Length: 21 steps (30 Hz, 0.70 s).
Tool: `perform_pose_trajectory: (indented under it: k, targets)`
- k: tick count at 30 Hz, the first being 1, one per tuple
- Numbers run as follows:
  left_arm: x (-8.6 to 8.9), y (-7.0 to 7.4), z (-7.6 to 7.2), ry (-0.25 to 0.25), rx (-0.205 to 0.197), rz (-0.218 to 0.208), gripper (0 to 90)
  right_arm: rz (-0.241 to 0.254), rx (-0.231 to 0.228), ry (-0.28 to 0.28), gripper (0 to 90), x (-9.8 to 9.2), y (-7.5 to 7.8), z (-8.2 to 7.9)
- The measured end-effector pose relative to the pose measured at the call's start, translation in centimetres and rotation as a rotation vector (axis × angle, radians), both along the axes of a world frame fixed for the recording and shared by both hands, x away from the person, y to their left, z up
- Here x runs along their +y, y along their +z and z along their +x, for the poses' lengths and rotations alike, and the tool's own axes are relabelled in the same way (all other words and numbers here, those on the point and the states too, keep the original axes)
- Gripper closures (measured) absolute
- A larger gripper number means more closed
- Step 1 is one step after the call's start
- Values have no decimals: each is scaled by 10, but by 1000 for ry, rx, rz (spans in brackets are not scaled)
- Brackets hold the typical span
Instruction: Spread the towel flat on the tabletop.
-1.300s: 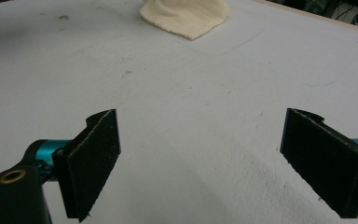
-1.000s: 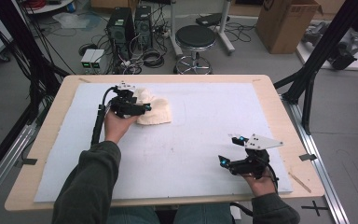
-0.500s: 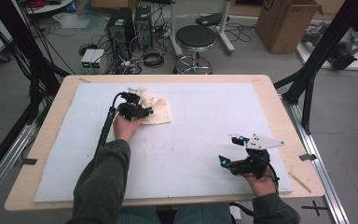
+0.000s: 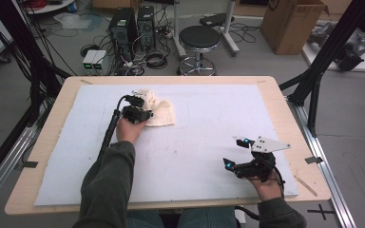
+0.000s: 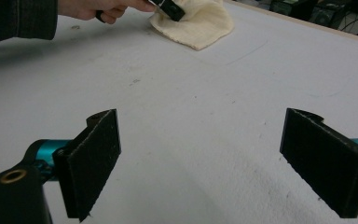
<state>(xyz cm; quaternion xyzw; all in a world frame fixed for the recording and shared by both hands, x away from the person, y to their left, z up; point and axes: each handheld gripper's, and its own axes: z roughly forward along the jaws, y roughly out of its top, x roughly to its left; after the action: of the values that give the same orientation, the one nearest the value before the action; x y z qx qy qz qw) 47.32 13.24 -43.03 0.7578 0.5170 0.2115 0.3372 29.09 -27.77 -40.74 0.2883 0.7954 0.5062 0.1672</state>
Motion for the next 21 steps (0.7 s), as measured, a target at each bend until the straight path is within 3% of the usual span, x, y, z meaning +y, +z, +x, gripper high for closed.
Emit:
perform_pose_trajectory:
  k: [3, 10, 13, 21]
  targets:
    - [-1, 0, 0, 9, -6, 10, 740, 0, -5, 3, 115, 1, 0, 0]
    - [2, 5, -1, 7, -8, -12, 771, -6, -2, 15, 115, 2, -2, 1]
    - [4, 11, -4, 6, -11, -47, 773, -2, -1, 10, 115, 1, -1, -1]
    - [3, 36, -22, -60, -41, -111, 775, 1, -8, 2, 115, 2, 0, -2]
